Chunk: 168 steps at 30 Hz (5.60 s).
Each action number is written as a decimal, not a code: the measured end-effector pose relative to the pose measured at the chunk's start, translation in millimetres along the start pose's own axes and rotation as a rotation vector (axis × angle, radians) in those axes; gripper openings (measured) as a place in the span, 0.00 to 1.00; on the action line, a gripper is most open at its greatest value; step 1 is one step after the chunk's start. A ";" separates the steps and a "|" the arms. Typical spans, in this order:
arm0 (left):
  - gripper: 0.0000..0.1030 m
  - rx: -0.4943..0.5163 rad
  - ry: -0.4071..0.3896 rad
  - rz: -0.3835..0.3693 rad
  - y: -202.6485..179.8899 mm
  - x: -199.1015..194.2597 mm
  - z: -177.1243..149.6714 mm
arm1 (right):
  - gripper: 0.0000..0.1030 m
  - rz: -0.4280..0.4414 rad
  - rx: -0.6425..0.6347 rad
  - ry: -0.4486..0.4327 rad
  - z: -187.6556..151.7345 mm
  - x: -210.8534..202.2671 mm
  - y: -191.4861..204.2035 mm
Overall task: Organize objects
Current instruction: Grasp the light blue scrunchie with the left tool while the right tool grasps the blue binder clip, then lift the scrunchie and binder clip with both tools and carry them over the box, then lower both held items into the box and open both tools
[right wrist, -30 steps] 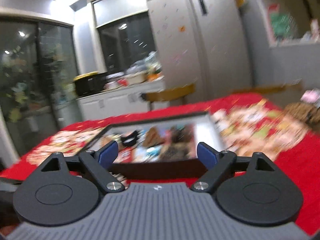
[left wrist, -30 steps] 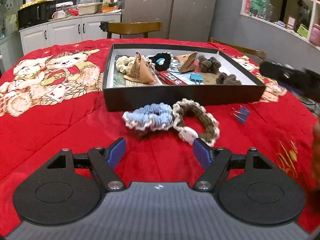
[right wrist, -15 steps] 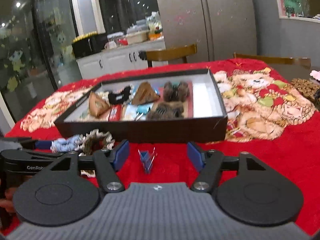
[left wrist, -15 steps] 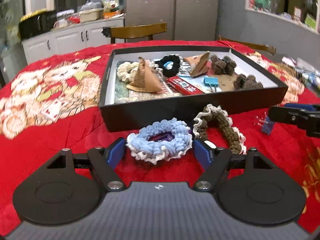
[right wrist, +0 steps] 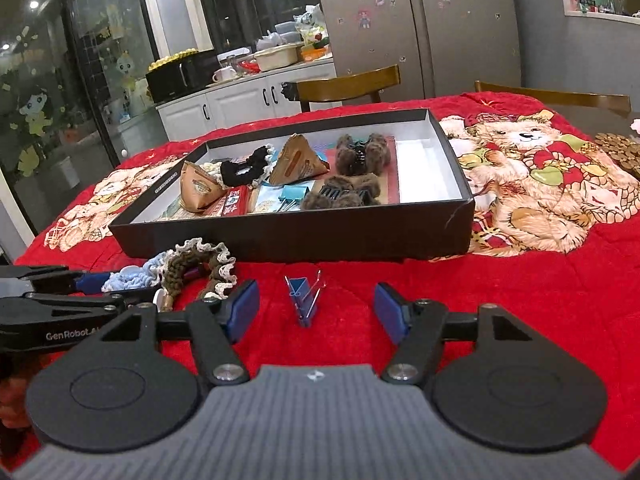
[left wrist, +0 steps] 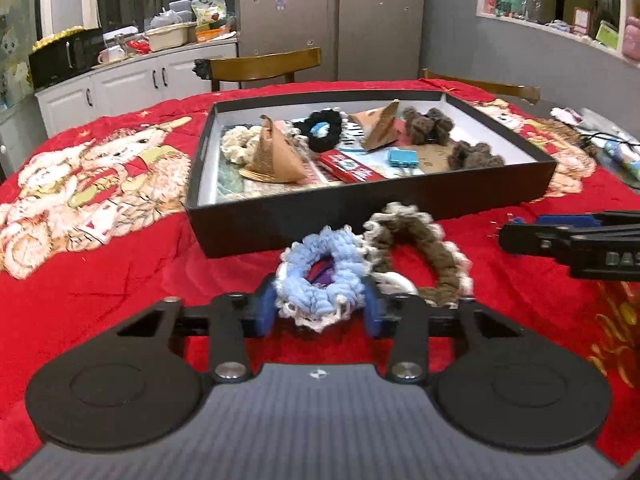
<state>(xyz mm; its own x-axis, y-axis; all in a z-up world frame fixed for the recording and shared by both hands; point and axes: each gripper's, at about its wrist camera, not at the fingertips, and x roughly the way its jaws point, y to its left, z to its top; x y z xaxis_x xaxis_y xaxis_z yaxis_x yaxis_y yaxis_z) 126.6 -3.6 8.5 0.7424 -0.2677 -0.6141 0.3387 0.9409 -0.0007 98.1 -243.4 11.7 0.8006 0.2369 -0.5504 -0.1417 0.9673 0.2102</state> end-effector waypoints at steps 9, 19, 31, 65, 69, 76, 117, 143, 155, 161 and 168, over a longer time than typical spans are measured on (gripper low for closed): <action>0.37 -0.015 -0.022 -0.014 0.0 -14.6 -13.3 | 0.57 -0.003 0.001 0.002 -1.6 2.6 2.1; 0.37 -0.053 -0.037 0.015 7.2 -20.6 -14.8 | 0.57 0.002 0.016 0.000 -1.6 3.6 0.1; 0.37 -0.058 -0.103 0.109 10.3 -33.6 -14.0 | 0.22 -0.034 0.038 0.003 -1.5 5.4 -2.3; 0.23 -0.075 -0.206 0.158 6.4 -52.9 -14.8 | 0.19 -0.068 0.016 -0.023 -0.3 3.8 2.7; 0.23 -0.077 -0.241 0.195 5.1 -56.5 -15.9 | 0.19 -0.059 0.003 -0.044 -0.1 0.5 5.4; 0.23 -0.062 -0.260 0.217 1.5 -58.1 -16.9 | 0.19 0.007 0.005 -0.107 -1.4 -9.2 6.7; 0.23 -0.119 -0.249 0.181 14.5 -75.9 10.1 | 0.17 0.104 0.017 -0.271 35.9 -51.0 32.0; 0.23 -0.112 -0.306 0.124 36.7 -68.8 96.6 | 0.17 0.227 0.149 -0.024 128.9 16.1 51.9; 0.23 -0.114 -0.206 0.069 35.2 -9.5 59.4 | 0.18 0.231 0.080 0.093 107.8 64.5 64.9; 0.23 -0.112 -0.202 0.109 32.4 4.2 49.0 | 0.18 0.203 0.060 0.121 101.2 71.2 69.5; 0.23 -0.096 -0.223 0.118 32.3 11.3 49.4 | 0.18 0.193 0.053 0.123 99.0 74.3 69.9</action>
<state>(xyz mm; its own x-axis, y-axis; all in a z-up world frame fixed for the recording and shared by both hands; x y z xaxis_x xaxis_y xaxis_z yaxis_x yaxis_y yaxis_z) 174.6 13.5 40.5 0.8859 -0.1845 -0.4257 0.1939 0.9808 -0.0214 205.3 -167.2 65.4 0.6844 0.4293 -0.5893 -0.2515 0.8977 0.3617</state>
